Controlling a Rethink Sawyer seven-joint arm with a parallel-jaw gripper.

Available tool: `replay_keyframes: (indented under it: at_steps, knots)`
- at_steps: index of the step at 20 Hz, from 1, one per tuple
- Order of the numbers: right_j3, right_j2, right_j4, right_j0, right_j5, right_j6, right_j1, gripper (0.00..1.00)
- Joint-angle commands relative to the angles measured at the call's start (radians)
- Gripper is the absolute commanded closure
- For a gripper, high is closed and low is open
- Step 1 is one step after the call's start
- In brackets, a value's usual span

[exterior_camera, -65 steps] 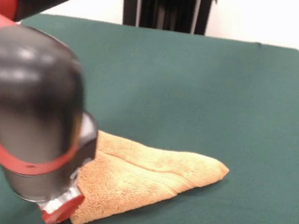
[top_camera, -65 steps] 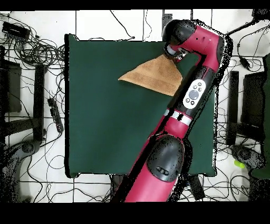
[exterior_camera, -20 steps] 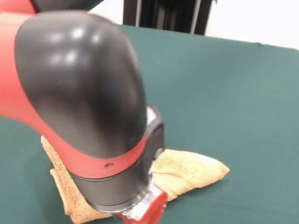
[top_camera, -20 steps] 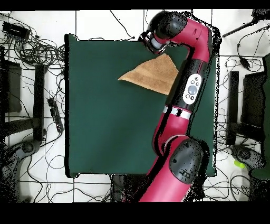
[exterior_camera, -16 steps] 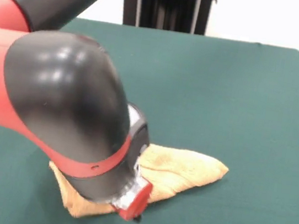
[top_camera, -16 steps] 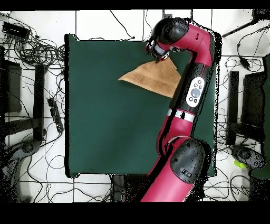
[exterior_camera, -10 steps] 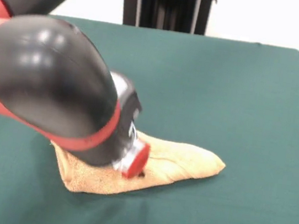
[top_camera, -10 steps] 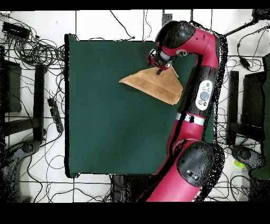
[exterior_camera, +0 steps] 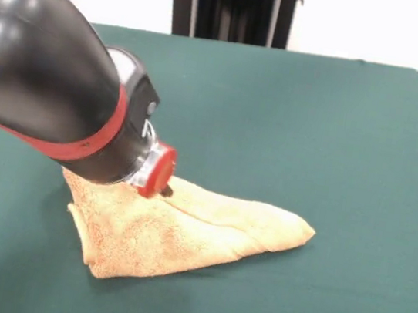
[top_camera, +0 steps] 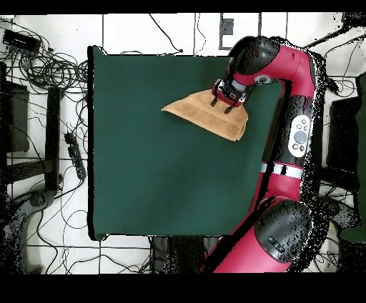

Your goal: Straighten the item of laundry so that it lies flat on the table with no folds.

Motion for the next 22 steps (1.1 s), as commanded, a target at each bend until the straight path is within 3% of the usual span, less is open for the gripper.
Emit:
replay_keyframes:
  at_steps: [1,4,6,8,10,12,18,20,22]
  knots:
    - [0.092,-0.195,0.019,0.053,-0.194,0.178,0.021,0.00]
    - [0.046,-0.208,-0.003,0.085,-0.362,0.266,0.033,0.00]
    - [-0.061,-0.178,-0.048,0.132,-0.420,0.265,0.057,0.00]
    - [-0.209,-0.087,-0.124,0.183,-0.414,0.206,0.090,0.00]
    - [-0.295,0.002,-0.229,0.213,-0.480,0.161,0.099,0.00]
    - [-0.337,0.073,-0.305,0.223,-0.530,0.135,0.096,0.00]
    - [-0.398,0.358,-0.529,0.177,-0.466,-0.012,0.118,0.00]
    - [-0.402,0.414,-0.590,0.169,-0.451,-0.038,0.125,0.00]
    - [-0.389,0.406,-0.589,0.170,-0.461,-0.061,0.129,0.00]
